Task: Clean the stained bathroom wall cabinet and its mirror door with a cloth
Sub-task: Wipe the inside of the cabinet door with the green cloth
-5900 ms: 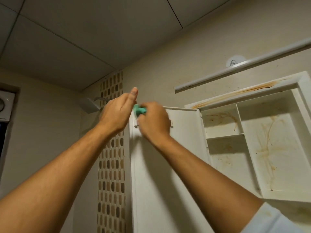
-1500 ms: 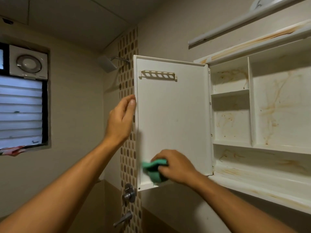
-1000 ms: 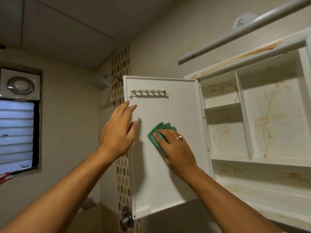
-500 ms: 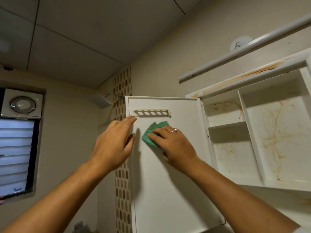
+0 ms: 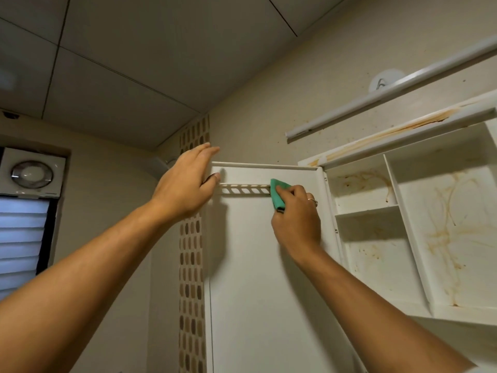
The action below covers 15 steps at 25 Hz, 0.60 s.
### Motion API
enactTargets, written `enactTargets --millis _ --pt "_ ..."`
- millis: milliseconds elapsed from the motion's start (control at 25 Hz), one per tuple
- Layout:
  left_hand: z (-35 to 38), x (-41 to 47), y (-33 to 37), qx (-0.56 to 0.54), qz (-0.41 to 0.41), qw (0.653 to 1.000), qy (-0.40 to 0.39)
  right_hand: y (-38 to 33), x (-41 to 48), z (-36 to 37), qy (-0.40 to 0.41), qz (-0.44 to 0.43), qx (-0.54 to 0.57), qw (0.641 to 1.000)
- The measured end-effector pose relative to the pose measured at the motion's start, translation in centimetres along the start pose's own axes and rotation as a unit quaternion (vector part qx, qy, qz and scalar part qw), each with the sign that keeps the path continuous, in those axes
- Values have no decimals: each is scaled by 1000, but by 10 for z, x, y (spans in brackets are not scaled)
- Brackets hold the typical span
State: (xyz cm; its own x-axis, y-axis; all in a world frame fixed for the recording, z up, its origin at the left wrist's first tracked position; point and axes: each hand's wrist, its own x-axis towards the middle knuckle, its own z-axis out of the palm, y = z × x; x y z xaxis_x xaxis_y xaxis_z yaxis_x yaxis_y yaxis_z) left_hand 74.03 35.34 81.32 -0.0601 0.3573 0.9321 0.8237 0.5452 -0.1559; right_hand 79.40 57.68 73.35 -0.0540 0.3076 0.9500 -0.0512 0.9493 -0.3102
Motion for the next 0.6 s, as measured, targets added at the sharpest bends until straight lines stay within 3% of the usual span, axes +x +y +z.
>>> enactTargets --millis 200,320,480,600 --pt "11 16 -16 -72 -14 997 -21 23 5 -12 -37 -104 -76 991" --pt "13 14 -16 -144 -18 989 14 14 12 -8 -21 -48 -45 998" --pt "13 13 -24 -170 -8 985 11 7 -17 6 -12 -71 -104 992" --pt "12 14 -29 -180 5 983 17 -5 -17 12 26 14 -50 998"
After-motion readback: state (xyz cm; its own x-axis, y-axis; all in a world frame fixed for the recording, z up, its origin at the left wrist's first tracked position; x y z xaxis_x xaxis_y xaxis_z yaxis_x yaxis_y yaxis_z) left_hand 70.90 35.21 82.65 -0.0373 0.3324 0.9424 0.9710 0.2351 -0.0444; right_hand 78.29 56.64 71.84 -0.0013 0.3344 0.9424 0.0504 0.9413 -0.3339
